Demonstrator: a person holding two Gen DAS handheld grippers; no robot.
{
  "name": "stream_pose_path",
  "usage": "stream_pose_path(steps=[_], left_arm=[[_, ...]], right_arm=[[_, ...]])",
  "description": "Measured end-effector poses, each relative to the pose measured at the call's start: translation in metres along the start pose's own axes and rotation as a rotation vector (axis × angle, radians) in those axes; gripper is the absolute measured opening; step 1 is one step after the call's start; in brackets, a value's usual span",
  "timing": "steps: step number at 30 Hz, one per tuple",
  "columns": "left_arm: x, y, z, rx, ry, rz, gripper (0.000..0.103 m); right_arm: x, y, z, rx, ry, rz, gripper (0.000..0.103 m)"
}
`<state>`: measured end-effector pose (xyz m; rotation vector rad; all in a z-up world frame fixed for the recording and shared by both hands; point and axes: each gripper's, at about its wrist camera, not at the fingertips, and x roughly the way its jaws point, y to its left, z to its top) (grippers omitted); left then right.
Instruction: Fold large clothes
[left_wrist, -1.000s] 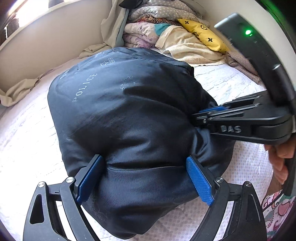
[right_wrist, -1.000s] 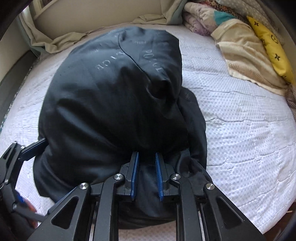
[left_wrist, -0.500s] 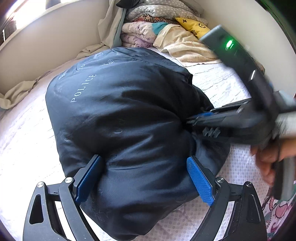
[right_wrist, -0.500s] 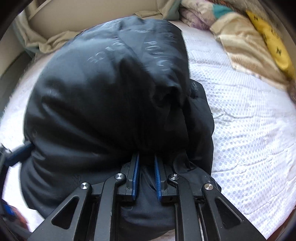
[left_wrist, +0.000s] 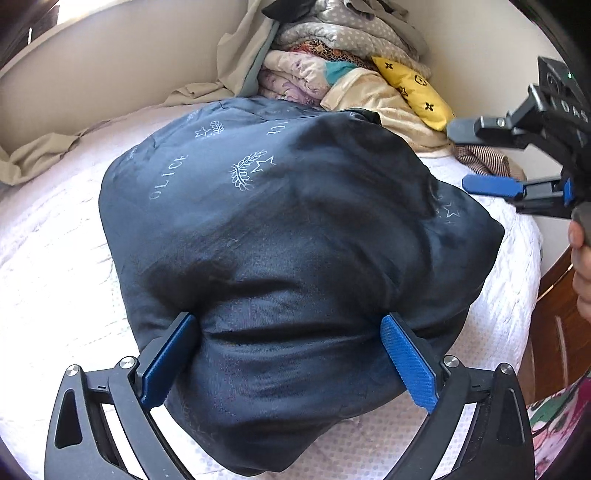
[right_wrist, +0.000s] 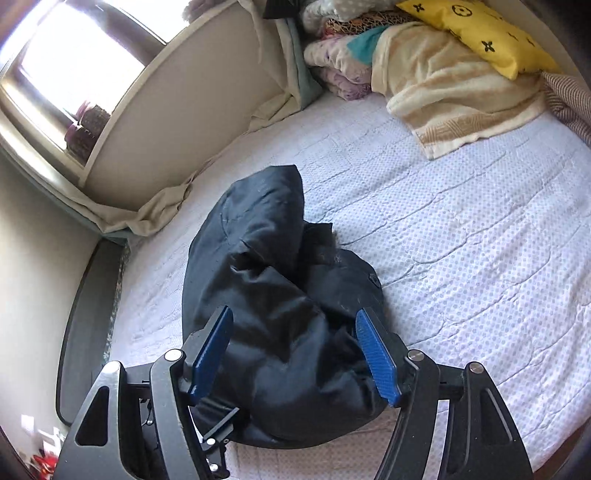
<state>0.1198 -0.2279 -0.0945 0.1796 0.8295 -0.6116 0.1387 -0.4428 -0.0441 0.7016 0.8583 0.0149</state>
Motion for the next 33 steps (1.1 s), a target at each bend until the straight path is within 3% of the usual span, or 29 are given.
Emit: stream_pose_path(steps=[4, 9, 13, 16, 27, 33], left_arm=[[0.0, 0.001, -0.001, -0.002, 0.0, -0.001, 0.1], [0.001, 0.0, -0.002, 0.008, 0.0, 0.0, 0.101], [-0.002, 0.003, 0.0, -0.007, 0.01, -0.021, 0.101], [-0.012, 0.013, 0.006, -0.044, 0.017, -0.061, 0.101], [-0.076, 0.106, 0.021, -0.38, -0.063, -0.179, 0.102], [-0.06, 0.153, 0.026, -0.502, 0.029, -0.24, 0.102]], right_arm=[[0.001, 0.011, -0.001, -0.041, -0.006, -0.014, 0.068], [0.027, 0.028, 0.013, -0.118, 0.012, -0.055, 0.077], [0.069, 0.019, 0.014, -0.127, 0.134, -0.137, 0.078], [0.095, -0.003, 0.007, -0.065, 0.222, -0.131, 0.079], [0.111, -0.041, -0.001, 0.089, 0.287, 0.002, 0.083], [0.113, -0.049, -0.002, 0.124, 0.296, 0.039, 0.084]])
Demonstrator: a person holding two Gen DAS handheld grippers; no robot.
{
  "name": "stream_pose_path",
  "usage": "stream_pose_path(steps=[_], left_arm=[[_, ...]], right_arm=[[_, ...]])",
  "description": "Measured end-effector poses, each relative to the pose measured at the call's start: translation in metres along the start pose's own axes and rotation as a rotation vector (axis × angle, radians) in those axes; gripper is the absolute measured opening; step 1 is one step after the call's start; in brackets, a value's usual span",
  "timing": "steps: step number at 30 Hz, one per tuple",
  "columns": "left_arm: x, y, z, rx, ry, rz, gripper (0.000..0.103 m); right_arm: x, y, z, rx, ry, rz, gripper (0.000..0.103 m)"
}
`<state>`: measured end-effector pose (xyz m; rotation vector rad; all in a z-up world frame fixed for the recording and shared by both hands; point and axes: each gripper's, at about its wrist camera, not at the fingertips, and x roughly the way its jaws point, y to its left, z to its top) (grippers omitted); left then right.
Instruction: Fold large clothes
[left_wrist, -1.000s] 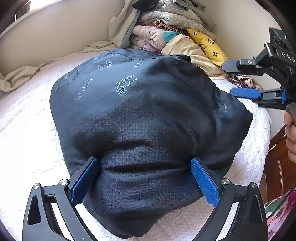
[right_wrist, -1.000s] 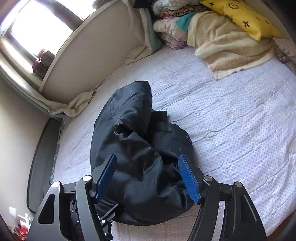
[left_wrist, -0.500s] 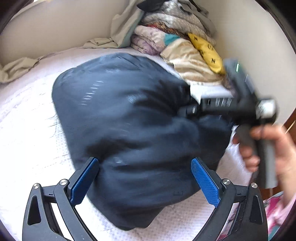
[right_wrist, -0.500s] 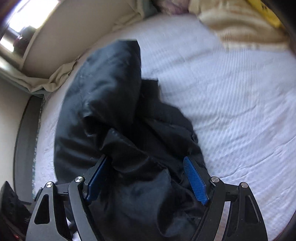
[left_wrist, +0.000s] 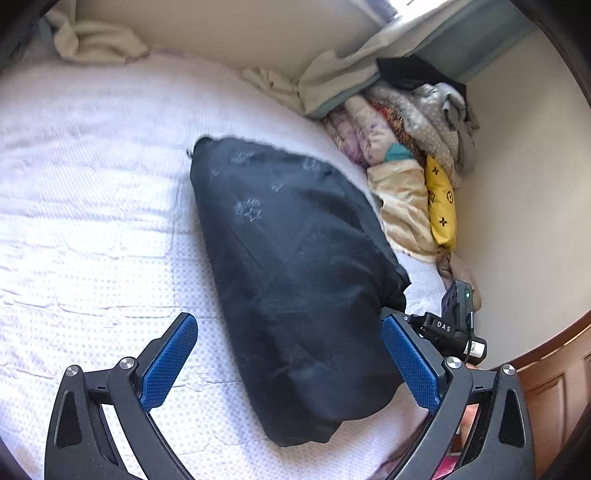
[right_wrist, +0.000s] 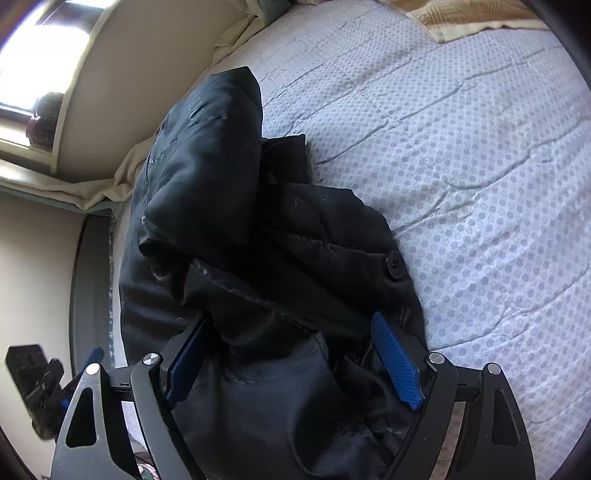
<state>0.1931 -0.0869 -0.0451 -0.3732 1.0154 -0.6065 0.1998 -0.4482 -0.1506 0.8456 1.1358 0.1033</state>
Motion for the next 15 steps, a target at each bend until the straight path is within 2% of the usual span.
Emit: stream_pose_path(steps=[3, 10, 15], left_arm=[[0.022, 0.016, 0.006, -0.029, 0.089, 0.008, 0.102], [0.073, 0.051, 0.004, -0.236, 0.211, -0.136, 0.102], [0.091, 0.042, 0.003, -0.206, 0.242, -0.178, 0.102]], right_arm=[[0.003, -0.002, 0.001, 0.005, 0.007, 0.013, 0.085], [0.01, -0.012, 0.002, 0.02, 0.02, 0.084, 0.09], [0.011, -0.025, 0.006, 0.028, 0.029, 0.144, 0.09]])
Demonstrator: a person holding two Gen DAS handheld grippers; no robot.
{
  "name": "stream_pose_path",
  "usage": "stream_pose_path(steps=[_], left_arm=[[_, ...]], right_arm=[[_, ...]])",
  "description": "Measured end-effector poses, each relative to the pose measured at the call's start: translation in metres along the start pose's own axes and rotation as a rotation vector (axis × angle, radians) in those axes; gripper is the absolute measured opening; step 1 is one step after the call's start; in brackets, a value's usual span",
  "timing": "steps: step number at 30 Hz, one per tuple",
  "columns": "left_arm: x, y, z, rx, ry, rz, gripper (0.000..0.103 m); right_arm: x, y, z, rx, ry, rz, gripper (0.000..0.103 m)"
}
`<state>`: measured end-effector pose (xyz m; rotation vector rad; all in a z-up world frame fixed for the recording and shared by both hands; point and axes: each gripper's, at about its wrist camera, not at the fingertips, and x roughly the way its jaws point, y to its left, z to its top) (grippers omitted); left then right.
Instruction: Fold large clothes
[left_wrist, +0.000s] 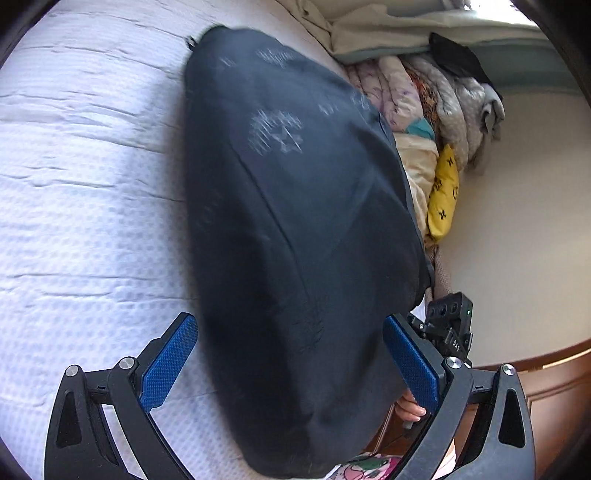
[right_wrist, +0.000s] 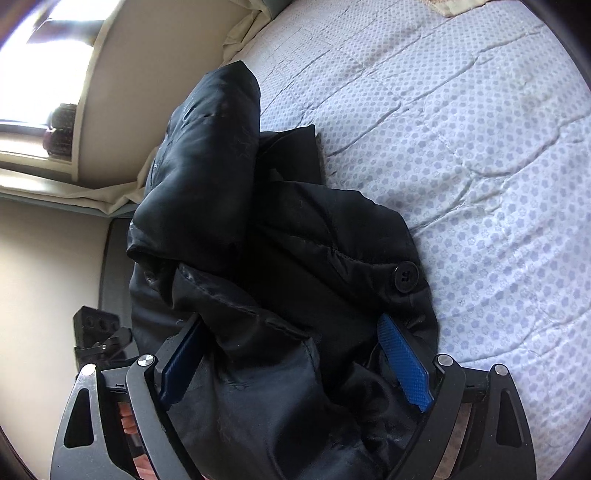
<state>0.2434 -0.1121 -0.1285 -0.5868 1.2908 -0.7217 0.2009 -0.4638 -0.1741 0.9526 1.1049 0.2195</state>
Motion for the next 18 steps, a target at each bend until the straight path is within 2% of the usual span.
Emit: stream_pose_path(steps=[2, 10, 15, 16, 18], left_arm=[[0.01, -0.001, 0.001, 0.008, 0.015, 0.003, 0.102], [0.02, -0.005, 0.003, 0.025, -0.025, -0.016, 0.103], [0.021, -0.016, 0.0, 0.056, -0.063, -0.02, 0.096], [0.02, -0.018, -0.001, 0.063, -0.035, -0.001, 0.095], [0.018, -0.021, -0.003, 0.073, -0.05, 0.0, 0.091]], right_arm=[[-0.002, -0.006, -0.001, -0.002, 0.001, 0.018, 0.09], [0.002, -0.011, 0.001, -0.028, 0.018, 0.07, 0.09], [0.015, -0.002, -0.003, -0.04, 0.044, 0.093, 0.09], [0.016, -0.002, -0.003, -0.042, 0.047, 0.095, 0.09], [0.018, -0.001, -0.003, -0.041, 0.051, 0.101, 0.089]])
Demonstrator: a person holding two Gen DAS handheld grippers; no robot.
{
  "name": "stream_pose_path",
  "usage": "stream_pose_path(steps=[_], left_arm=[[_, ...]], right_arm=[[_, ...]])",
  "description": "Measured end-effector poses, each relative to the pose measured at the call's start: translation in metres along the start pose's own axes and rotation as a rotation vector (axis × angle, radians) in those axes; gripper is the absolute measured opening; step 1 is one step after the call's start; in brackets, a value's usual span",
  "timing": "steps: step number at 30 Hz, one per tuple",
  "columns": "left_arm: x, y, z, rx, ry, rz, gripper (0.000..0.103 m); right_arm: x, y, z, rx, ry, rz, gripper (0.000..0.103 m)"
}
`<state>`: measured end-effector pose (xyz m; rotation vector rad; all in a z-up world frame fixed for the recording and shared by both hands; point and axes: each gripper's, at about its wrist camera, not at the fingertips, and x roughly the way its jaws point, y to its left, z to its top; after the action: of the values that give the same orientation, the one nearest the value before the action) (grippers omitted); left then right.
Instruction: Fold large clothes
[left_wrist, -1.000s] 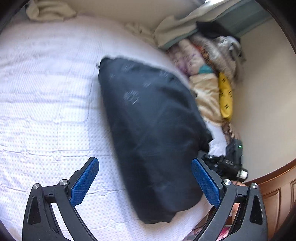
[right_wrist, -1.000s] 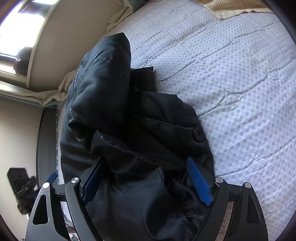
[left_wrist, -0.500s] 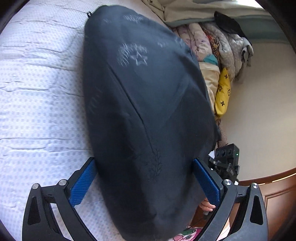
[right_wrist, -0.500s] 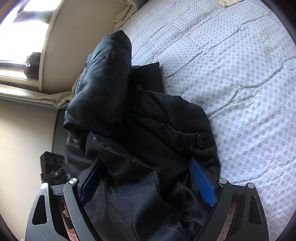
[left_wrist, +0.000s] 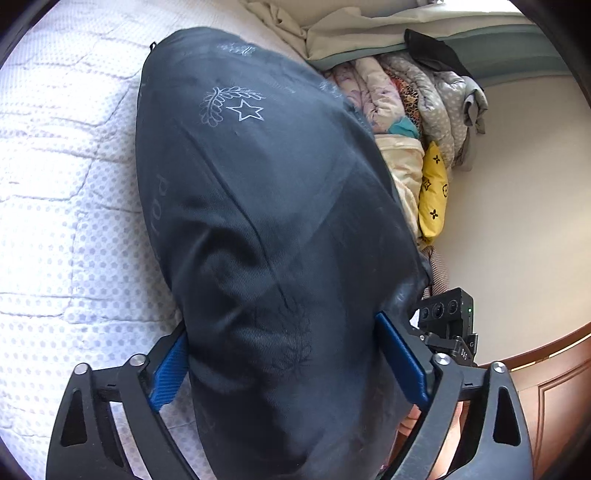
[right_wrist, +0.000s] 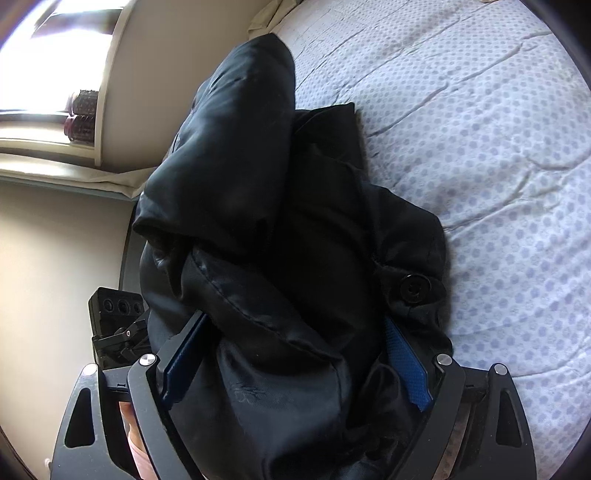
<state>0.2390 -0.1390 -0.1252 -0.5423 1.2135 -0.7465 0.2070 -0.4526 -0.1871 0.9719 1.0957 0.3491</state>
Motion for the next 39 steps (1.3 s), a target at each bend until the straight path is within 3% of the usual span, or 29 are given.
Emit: stream_pose_path(steps=[12, 21, 32, 39], left_arm=[[-0.035, -0.019, 0.007, 0.101, -0.115, 0.018, 0.073], [-0.091, -0.011, 0.009, 0.124, -0.203, 0.046, 0.071], [-0.176, 0.056, 0.011, 0.005, -0.301, 0.134, 0.071], [-0.183, 0.109, 0.005, -0.153, -0.238, 0.245, 0.084]], right_arm=[[0.009, 0.019, -0.004, -0.007, -0.035, 0.086, 0.067], [0.03, 0.064, -0.005, -0.087, -0.028, 0.176, 0.066], [0.108, 0.121, -0.026, -0.151, 0.087, 0.214, 0.066], [0.143, 0.137, -0.042, -0.201, 0.121, 0.096, 0.069]])
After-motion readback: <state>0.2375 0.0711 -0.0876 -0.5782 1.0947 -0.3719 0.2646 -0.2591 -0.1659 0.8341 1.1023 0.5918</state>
